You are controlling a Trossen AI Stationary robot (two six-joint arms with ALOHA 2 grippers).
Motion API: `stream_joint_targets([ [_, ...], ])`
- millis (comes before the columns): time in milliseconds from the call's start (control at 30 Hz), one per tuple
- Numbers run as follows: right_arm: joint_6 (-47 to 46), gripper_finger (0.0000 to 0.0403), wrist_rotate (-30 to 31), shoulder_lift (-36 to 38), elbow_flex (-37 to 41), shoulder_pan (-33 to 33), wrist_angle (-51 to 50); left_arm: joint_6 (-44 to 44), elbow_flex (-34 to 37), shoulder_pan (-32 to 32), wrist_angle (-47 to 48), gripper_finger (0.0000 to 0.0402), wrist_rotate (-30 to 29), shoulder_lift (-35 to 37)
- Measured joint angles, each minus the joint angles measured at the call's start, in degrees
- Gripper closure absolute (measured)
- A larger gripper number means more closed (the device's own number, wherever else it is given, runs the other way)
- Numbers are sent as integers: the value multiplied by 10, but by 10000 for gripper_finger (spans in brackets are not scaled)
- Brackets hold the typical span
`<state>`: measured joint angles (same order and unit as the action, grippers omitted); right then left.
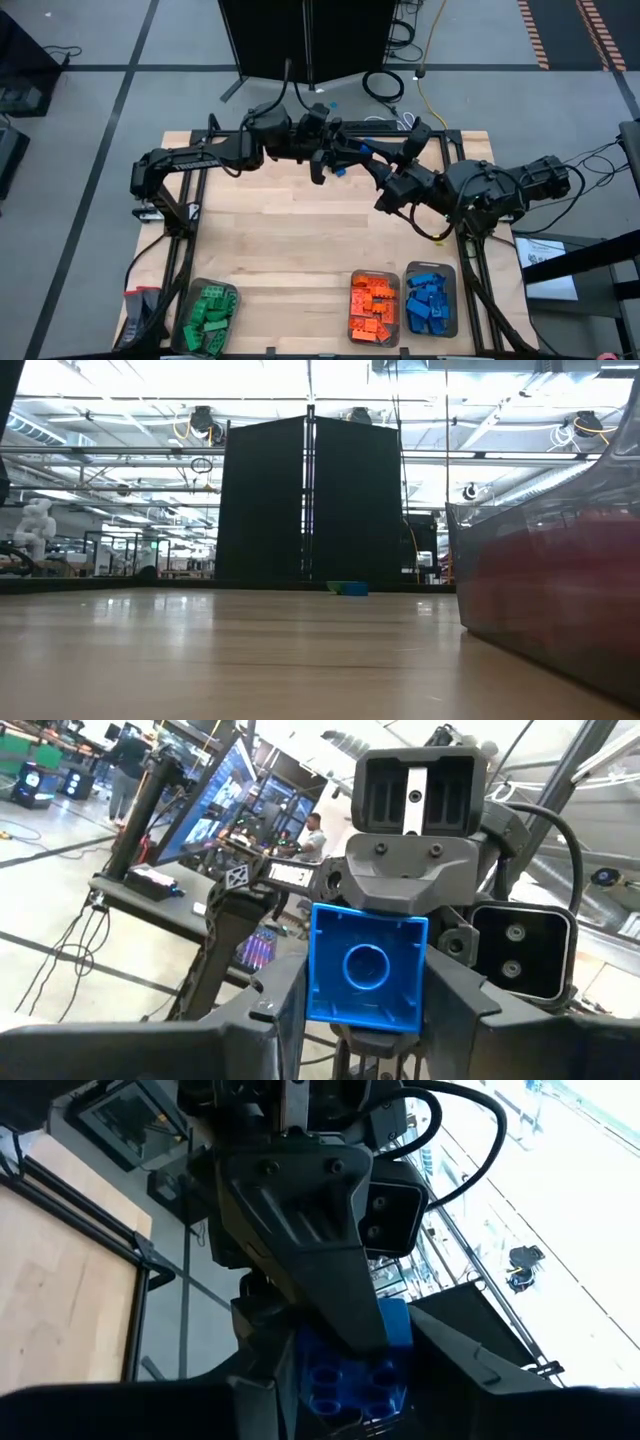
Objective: Sort blocks
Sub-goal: Put the blue game piece into the right black bin
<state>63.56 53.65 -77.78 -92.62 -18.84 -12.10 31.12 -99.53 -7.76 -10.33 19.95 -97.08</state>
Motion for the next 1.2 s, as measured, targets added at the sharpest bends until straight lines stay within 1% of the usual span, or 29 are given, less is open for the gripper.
stream_joint_targets([
  [133,-6,279,7,0,0,0,-1,-12,0,-4,2,262,0,0],
  [233,-7,279,26,0,0,-8,-2,-39,0,-13,4,244,20,0],
  [467,0,279,115,24,-1,-54,2,-47,0,-27,3,171,71,1],
  [533,-2,279,138,25,-1,-69,-1,-47,0,-31,7,155,73,1],
  [600,-26,279,180,28,0,-88,-28,-47,0,-38,10,145,75,1],
  [633,-57,279,205,32,0,-99,-61,-51,0,-44,18,142,75,1],
  [667,-103,279,227,38,0,-112,-104,-59,0,-51,34,140,75,1],
  [700,-169,279,241,44,-1,-127,-158,-70,0,-60,57,140,75,1],
  [733,-255,279,242,49,-1,-142,-223,-82,0,-68,85,139,75,1],
  [767,-354,279,227,54,-1,-157,-287,-93,0,-77,116,139,74,1],
  [833,-574,279,167,57,-1,-179,-422,-119,0,-92,183,139,63,0],
  [933,-903,279,81,57,0,-196,-613,-173,-1,-108,268,139,26,-15],
  [1000,-1073,279,14,54,5,-203,-715,-201,0,-117,312,139,14,-34],
  [1033,-1136,279,-23,51,12,-208,-749,-213,1,-121,319,139,11,-44],
  [1100,-1225,279,-109,44,42,-224,-779,-236,1,-124,339,139,9,-63],
  [1133,-1253,279,-148,42,61,-233,-774,-249,0,-124,344,139,10,-76],
  [1200,-1293,279,-202,42,105,-251,-740,-277,0,-123,363,139,15,-103],
])
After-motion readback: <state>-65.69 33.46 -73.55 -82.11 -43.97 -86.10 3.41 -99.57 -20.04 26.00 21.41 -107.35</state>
